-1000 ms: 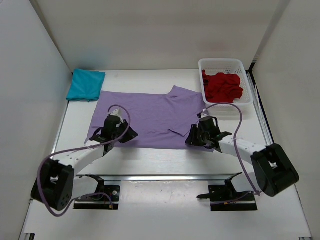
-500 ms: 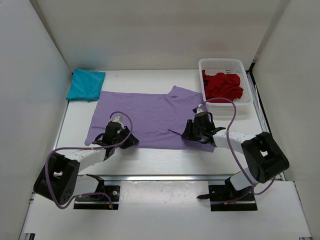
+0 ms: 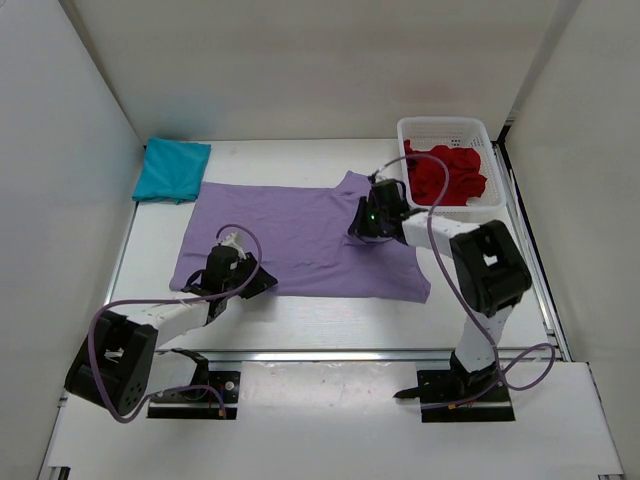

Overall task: Fold and stack the t-shirts
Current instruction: Fold the flattened tshirt in 1/3 of the way, then grap the side of the flattened tshirt furthest away from the robot with both arms, then fold the other side of the tshirt into a rectangle

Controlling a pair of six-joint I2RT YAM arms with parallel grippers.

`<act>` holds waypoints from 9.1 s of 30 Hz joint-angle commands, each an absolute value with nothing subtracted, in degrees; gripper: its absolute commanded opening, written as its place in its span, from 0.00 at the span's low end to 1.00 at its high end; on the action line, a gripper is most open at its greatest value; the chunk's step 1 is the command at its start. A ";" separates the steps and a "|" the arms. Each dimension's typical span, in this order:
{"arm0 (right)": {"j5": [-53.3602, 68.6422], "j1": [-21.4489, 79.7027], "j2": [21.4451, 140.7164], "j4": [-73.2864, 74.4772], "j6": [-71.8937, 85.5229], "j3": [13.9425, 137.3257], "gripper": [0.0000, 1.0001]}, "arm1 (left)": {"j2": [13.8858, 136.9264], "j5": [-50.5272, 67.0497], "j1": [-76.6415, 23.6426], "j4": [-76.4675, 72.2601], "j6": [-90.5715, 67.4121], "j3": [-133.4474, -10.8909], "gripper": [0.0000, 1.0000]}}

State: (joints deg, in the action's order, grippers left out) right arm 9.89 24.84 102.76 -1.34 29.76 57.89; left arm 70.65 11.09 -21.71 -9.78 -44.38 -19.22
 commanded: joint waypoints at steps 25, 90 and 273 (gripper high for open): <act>4.75 28.73 69.98 3.59 30.50 22.07 0.06 | 71.21 16.43 -17.66 -7.91 -45.09 -12.24 0.29; 8.27 14.68 141.15 35.50 9.14 126.21 0.46 | 79.72 19.78 -14.76 -13.10 -49.22 -31.90 0.39; 3.80 11.60 55.72 16.35 28.13 26.36 0.31 | 78.58 15.91 23.47 4.75 -42.36 -38.15 0.49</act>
